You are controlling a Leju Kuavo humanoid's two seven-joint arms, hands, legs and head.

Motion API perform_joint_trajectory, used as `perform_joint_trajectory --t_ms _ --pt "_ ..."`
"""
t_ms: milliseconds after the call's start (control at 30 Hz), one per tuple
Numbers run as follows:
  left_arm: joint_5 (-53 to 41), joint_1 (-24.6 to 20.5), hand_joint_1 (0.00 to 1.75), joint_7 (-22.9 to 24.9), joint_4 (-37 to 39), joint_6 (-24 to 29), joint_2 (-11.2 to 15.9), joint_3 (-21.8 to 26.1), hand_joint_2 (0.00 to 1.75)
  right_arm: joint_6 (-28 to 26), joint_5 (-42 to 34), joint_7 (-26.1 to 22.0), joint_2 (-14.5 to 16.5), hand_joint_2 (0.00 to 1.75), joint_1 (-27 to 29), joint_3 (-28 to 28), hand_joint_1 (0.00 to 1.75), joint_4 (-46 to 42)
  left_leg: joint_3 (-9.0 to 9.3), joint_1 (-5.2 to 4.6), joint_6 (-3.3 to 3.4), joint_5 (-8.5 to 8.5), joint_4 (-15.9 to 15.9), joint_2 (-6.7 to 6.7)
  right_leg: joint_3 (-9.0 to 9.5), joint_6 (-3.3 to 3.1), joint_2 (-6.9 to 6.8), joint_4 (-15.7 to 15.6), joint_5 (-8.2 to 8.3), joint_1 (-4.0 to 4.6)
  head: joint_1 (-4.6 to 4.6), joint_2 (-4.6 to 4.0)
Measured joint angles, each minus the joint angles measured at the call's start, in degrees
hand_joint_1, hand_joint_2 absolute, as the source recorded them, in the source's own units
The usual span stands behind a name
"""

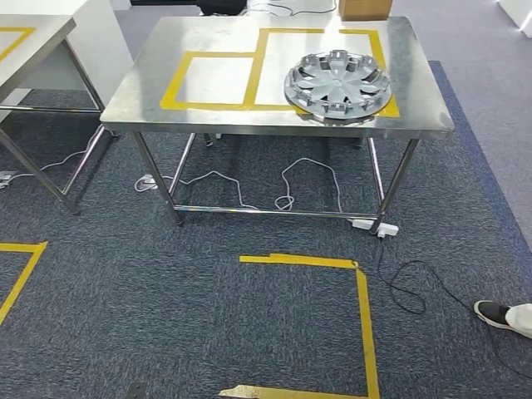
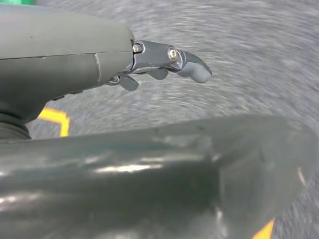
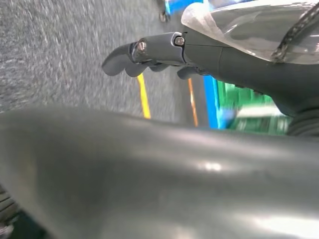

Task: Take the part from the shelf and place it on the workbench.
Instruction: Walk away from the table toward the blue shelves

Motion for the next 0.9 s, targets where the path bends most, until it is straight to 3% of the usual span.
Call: perform_joint_trajectory --t_ms 67,100,133,167,233,300,333,400,433,500,567,600,633,667,700,767,833,867,900 --pt "0.6 0.5 0.0 -1.1 0.0 0.7 -0.1 1.1 0.0 -0.6 1.6 1.0 -0.3 0.0 0.6 1.1 0.0 0.1 -1.92 0.36 -0.8 -5.03 6.7 1.32 -0.44 -0.27 -1.71 0.1 0.43 0.07 -0.33 0.0" --pt "0.8 0.6 0.0 -1.8 0.0 0.8 -0.2 1.5 0.0 -1.0 2.2 1.4 -0.5 0.0 0.9 1.6 0.0 0.1 -2.76 0.58 -1.13 -6.71 10.3 1.69 -0.68 -0.23 -2.66 0.1 0.58 0.11 -0.35 0.0" --pt "1.1 0.7 0.0 -2.6 0.0 0.7 -0.4 1.9 0.0 -1.3 2.7 1.6 -0.8 0.0 1.1 2.0 0.0 0.2 -2.91 0.79 -1.35 -7.24 12.6 1.93 -0.88 -0.16 -3.55 0.2 0.69 0.13 -0.35 0.0" --pt "1.2 0.8 0.0 -3.4 0.0 0.6 -0.5 2.3 0.0 -1.6 3.1 1.8 -1.1 0.0 1.2 2.3 0.0 0.2 -2.09 0.99 -1.47 -6.7 12.8 2.17 -1.03 -0.08 -4.39 0.2 0.76 0.14 -0.35 0.0" --pt "1.4 0.9 0.0 -4.3 0.0 0.3 -0.8 2.7 0.0 -1.7 3.4 1.8 -1.6 0.0 1.3 2.9 0.0 0.2 2.32 1.19 -1.32 -3.94 7.0 3.36 -1.05 0.13 -5.76 0.3 0.78 0.16 -0.37 0.0" --pt "1.5 0.8 0.0 -4.7 0.0 0.3 -1.1 3.1 0.0 -1.7 3.5 1.8 -2.0 0.0 1.2 3.2 0.0 0.2 6.53 0.81 -0.62 -2.52 0.2 5.47 -0.95 0.64 -6.89 0.4 0.72 0.35 -0.32 0.0" --pt "1.5 0.8 0.0 -4.7 0.0 0.3 -1.2 3.3 0.0 -1.7 3.5 1.8 -2.1 0.0 1.2 3.4 0.0 0.2 7.45 0.54 -0.14 -2.55 -1.6 6.19 -0.9 0.99 -7.39 0.4 0.7 0.45 -0.35 0.0" --pt "1.5 0.8 0.0 -4.8 0.0 0.3 -1.3 3.6 0.0 -1.7 3.5 1.9 -2.2 0.0 1.0 3.6 0.0 0.2 7.32 0.31 0.85 -2.86 -2.5 5.87 -0.66 1.7 -8.39 0.5 0.72 0.61 -0.38 0.0" --pt "1.5 0.9 0.0 -4.9 0.0 0.3 -1.4 3.6 0.0 -1.7 3.5 1.9 -2.3 0.0 0.9 3.8 0.0 0.2 7.22 0.4 1.28 -2.79 -2.9 5.41 -0.71 2.0 -8.1 0.7 0.44 0.6 -0.42 0.0" --pt "1.6 0.8 0.0 -5.0 0.0 0.3 -1.6 3.7 0.0 -1.9 3.7 1.9 -2.6 0.0 0.9 4.0 0.0 0.3 6.94 0.69 2.09 -2.29 -3.5 4.36 -2.41 2.46 -5.33 3.9 -1.75 0.48 -0.16 0.0" --pt "2.0 0.7 0.0 -5.6 0.0 -0.2 -1.8 3.9 0.0 -2.4 4.3 2.2 -2.9 0.0 1.2 4.3 0.0 0.4 6.46 0.67 2.57 -1.93 -3.6 3.21 -6.56 2.65 -2.24 11.7 -5.26 0.29 0.04 0.0" --pt "2.5 0.6 0.0 -6.0 0.0 -0.8 -2.0 4.1 0.0 -2.9 4.9 2.4 -3.2 0.0 1.4 4.5 0.0 0.4 6.27 0.59 2.66 -1.83 -3.6 2.53 -8.66 2.73 -1.73 15.4 -6.27 0.27 0.02 0.0" --pt "3.2 0.6 0.0 -6.3 0.1 -1.5 -2.2 4.4 0.0 -3.2 5.3 2.6 -3.4 0.0 1.5 4.6 0.0 0.4 6.18 0.51 2.7 -1.74 -3.5 1.81 -10.01 2.76 -1.53 17.5 -6.2 0.27 0.01 0.0" --pt "3.9 0.6 0.0 -6.4 0.1 -2.0 -2.4 4.8 0.0 -3.4 5.7 2.6 -3.8 0.0 1.7 4.7 0.0 0.4 6.15 0.46 2.69 -1.67 -3.5 1.04 -10.31 2.76 -1.41 17.3 -4.91 0.27 0.01 0.0" --pt "4.5 0.5 0.0 -6.5 0.2 -2.6 -2.7 5.2 0.0 -3.5 6.0 2.4 -4.2 0.0 1.8 4.9 0.0 0.4 6.16 0.42 2.65 -1.61 -3.4 0.25 -9.56 2.71 -1.16 14.9 -2.69 0.27 0.01 0.0" --pt "5.3 0.2 0.0 -6.5 0.2 -2.9 -3.1 6.1 0.0 -3.5 6.4 1.9 -5.0 0.0 1.9 5.0 0.0 0.4 5.92 0.3 2.39 -1.53 -3.0 -1.19 -6.69 2.45 1.4 7.2 1.63 0.11 0.02 0.0" --pt "5.6 -0.2 0.0 -6.3 0.3 -3.1 -3.2 6.7 0.0 -3.5 6.5 1.2 -5.7 0.0 1.9 5.1 0.0 0.4 5.12 0.23 1.85 -1.36 -2.5 -2.46 -5.03 2.19 3.85 2.8 2.8 -0.08 -0.04 0.0" --pt "5.7 -0.3 0.0 -6.2 0.3 -3.5 -3.1 6.9 0.0 -3.5 6.5 0.6 -6.0 0.0 1.8 5.2 0.0 0.4 4.67 0.25 1.45 -1.16 -2.3 -3.1 -4.88 2.02 4.04 2.4 2.6 -0.09 -0.07 0.0" --pt "5.9 -0.3 0.0 -6.1 0.3 -4.1 -2.8 7.2 0.0 -3.4 6.4 -0.1 -6.2 0.0 1.7 5.2 0.0 0.4 4.29 0.34 1.05 -0.9 -2.2 -3.82 -4.84 1.74 3.35 2.3 2.66 -0.18 -0.06 0.0"
